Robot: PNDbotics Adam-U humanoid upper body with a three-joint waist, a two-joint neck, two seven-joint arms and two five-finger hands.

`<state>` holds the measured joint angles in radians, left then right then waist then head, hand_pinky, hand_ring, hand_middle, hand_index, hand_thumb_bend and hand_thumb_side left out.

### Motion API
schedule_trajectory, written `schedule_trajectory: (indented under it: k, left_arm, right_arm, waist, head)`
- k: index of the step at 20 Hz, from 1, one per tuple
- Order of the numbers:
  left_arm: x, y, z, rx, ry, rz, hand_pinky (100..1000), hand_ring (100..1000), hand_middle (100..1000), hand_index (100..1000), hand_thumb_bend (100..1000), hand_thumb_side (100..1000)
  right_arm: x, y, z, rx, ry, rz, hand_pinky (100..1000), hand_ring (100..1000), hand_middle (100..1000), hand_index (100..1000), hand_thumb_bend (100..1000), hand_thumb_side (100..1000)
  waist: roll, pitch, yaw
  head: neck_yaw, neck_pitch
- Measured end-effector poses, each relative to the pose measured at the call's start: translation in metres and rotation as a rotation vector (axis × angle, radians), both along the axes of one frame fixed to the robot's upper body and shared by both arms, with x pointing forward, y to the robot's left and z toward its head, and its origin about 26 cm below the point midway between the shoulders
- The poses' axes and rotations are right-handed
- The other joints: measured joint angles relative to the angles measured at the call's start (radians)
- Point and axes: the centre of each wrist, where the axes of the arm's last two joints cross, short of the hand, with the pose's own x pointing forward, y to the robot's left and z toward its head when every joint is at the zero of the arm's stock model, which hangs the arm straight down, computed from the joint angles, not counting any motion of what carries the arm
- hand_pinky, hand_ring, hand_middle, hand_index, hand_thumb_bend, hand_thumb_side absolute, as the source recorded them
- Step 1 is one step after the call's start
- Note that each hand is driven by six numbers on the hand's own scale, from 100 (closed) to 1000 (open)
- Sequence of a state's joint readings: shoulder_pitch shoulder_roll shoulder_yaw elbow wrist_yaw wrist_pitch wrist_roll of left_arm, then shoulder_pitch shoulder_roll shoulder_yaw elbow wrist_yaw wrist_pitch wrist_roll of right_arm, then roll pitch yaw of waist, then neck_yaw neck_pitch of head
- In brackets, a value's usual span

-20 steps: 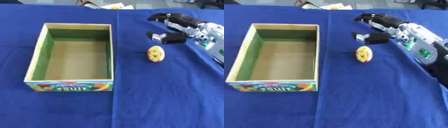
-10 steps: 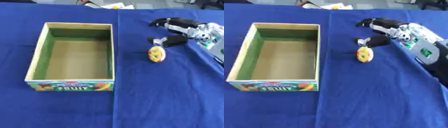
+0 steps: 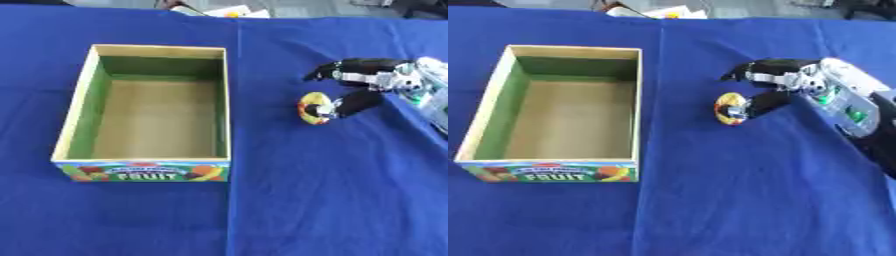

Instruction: Pick up objects on the table and place them in the box.

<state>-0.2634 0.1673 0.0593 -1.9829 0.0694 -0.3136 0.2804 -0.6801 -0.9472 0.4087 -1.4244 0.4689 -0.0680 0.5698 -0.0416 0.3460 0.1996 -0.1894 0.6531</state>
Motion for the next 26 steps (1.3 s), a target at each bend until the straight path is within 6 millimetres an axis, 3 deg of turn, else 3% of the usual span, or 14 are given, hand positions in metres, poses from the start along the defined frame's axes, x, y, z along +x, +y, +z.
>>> schedule_trajectory:
  k: [6,16,21,26]
  left_arm:
    - [0.0,0.0,0.0,0.001,0.001,0.0,566,838,831,746,100,1000]
    - [0.0,0.0,0.0,0.005,0.002,0.001,566,839,831,740,100,1000]
    - [0.0,0.0,0.0,0.009,0.005,0.0,566,840,832,739,100,1000]
    - [0.0,0.0,0.0,0.011,0.006,0.0,566,840,832,738,100,1000]
  right_arm:
    - [0.0,-0.005,0.006,-0.071,0.037,-0.042,920,879,789,1000,302,761]
    - [-0.001,-0.002,0.019,-0.16,0.068,-0.089,886,833,708,1000,304,740]
    - [-0.004,0.004,0.021,-0.166,0.062,-0.064,877,815,679,905,298,729]
    - [-0.007,0.012,0.022,-0.147,0.042,-0.032,864,795,640,867,237,656]
  waist:
    - [-0.001,0.0,-0.001]
    - [-0.001,0.005,-0.001]
    - [-0.001,0.006,-0.001]
    - [-0.001,0.007,-0.001]
  head:
    - [0.002,0.0]
    - [0.005,-0.004]
    - [0.005,-0.004]
    - [0.005,-0.004]
